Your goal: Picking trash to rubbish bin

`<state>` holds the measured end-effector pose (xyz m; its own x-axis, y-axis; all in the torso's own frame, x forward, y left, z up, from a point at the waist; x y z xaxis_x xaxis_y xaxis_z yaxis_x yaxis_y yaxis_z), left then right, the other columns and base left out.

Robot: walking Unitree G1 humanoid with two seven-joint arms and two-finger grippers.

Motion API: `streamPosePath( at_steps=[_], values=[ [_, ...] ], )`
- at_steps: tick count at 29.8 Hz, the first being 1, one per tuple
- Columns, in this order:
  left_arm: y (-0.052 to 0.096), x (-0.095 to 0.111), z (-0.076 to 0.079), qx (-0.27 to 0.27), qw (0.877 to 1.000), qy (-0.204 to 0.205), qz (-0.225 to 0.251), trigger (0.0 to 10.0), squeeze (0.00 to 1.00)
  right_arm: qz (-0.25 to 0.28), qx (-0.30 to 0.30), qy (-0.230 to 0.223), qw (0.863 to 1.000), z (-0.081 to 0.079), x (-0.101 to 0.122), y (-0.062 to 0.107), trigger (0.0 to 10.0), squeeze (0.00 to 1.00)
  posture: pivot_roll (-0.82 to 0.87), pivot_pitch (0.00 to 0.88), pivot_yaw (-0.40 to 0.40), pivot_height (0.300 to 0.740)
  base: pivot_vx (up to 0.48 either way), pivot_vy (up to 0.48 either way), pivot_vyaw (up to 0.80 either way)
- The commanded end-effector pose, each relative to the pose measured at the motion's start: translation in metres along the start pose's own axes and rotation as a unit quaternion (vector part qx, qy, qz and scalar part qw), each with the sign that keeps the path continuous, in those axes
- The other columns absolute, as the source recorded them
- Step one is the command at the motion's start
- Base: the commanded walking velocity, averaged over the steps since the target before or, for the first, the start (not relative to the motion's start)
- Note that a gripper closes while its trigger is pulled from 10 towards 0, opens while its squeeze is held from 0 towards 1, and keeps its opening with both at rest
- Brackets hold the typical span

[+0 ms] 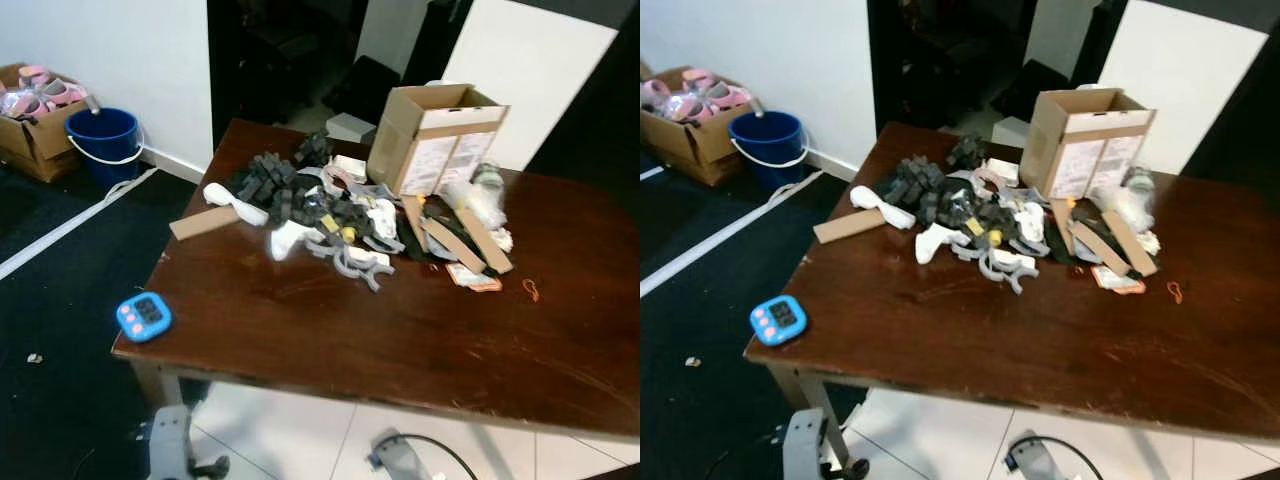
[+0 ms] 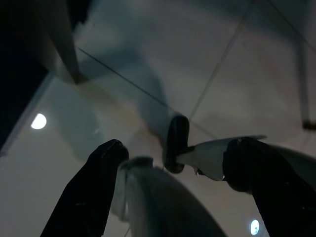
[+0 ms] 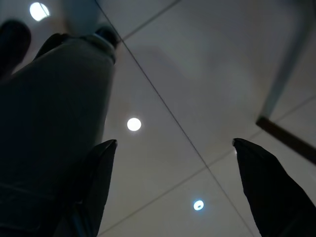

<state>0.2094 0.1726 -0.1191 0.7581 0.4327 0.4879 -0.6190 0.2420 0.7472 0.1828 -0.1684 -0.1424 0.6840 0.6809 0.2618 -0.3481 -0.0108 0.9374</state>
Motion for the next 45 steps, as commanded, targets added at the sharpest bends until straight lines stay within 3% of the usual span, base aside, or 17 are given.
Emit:
streamPosePath(
  at_steps=[1, 16, 25, 29, 32, 34, 36, 39, 42, 43, 45],
  values=[
    [-0.001, -0.009, 0.005, -0.007, 1.0, 0.004, -0.008, 10.0, 0.0, -0.026, 0.028, -0.006, 0.999, -0.017, -0.018, 0.0, 10.0, 0.0, 0.2, 0.073, -0.081, 0.74, 0.0, 0.0, 0.0],
    [-0.001, -0.011, 0.004, -0.004, 1.0, 0.017, -0.011, 10.0, 0.0, -0.039, 0.036, 0.002, 0.999, -0.018, -0.025, 0.001, 10.0, 0.0, 0.2, 0.084, -0.083, 0.74, 0.0, -0.184, 0.0],
    [0.005, -0.008, -0.01, 0.019, 0.998, 0.053, 0.012, 10.0, 0.0, -0.104, 0.069, 0.059, 0.99, -0.02, -0.065, 0.007, 10.0, 0.0, 0.2, 0.097, -0.08, 0.74, 0.0, 0.0, 0.0],
    [0.017, -0.025, -0.034, 0.058, 0.997, 0.044, -0.006, 10.0, 0.0, -0.14, 0.094, 0.156, 0.973, -0.014, -0.093, 0.013, 10.0, 0.0, 0.2, 0.113, -0.082, 0.74, 0.0, 0.0, 0.0],
    [0.023, -0.035, -0.045, 0.077, 0.996, 0.036, -0.021, 10.0, 0.0, -0.15, 0.1, 0.172, 0.969, -0.013, -0.1, 0.015, 10.0, 0.0, 0.2, 0.117, -0.084, 0.74, 0.0, 0.0, 0.0],
    [0.04, -0.063, -0.066, 0.11, 0.991, 0.02, -0.069, 10.0, 0.0, -0.162, 0.068, 0.135, 0.975, 0.0, -0.108, 0.017, 10.0, 0.0, 0.21, 0.132, -0.086, 0.74, 0.0, 0.0, 0.0],
    [0.043, -0.069, -0.069, 0.113, 0.99, 0.017, -0.078, 10.0, 0.0, -0.163, 0.059, 0.116, 0.978, 0.002, -0.109, 0.017, 10.0, 0.0, 0.21, 0.135, -0.086, 0.74, 0.0, 0.0, 0.0],
    [0.057, -0.092, -0.081, 0.134, 0.984, 0.007, -0.116, 10.0, 0.0, -0.164, 0.024, 0.02, 0.986, 0.01, -0.113, 0.019, 10.0, 0.0, 0.21, 0.145, -0.088, 0.74, 0.0, 0.0, 0.0],
    [0.062, -0.1, -0.086, 0.143, 0.981, 0.007, -0.127, 10.0, 0.0, -0.168, 0.007, -0.018, 0.986, 0.014, -0.121, 0.021, 10.0, 0.0, 0.21, 0.146, -0.088, 0.74, 0.0, 0.0, 0.0],
    [0.069, -0.108, -0.091, 0.152, 0.979, 0.007, -0.138, 10.0, 0.0, -0.176, -0.015, -0.062, 0.982, 0.02, -0.133, 0.025, 10.0, 0.0, 0.21, 0.151, -0.09, 0.74, 0.0, 0.0, 0.0],
    [0.085, -0.124, -0.104, 0.179, 0.971, 0.012, -0.156, 10.0, 0.0, -0.193, -0.079, -0.173, 0.963, 0.036, -0.158, 0.036, 10.0, 0.0, 0.21, 0.156, -0.092, 0.74, 0.0, 0.0, 0.0]
  ],
)
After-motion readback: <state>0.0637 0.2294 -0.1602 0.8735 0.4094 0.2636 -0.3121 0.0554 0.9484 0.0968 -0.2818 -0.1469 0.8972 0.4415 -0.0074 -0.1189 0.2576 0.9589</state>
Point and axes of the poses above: a point about 5 cm out from each wrist's last joint towards the gripper, its own y axis pointing back from the gripper into the wrist, its own x axis along the axis of the wrist's last joint, z = x × y, the point moved 5 cm from there along -y, pointing out of the wrist towards the gripper, and after that the axes turned 14 degrees about y, right-handed, at the moved point
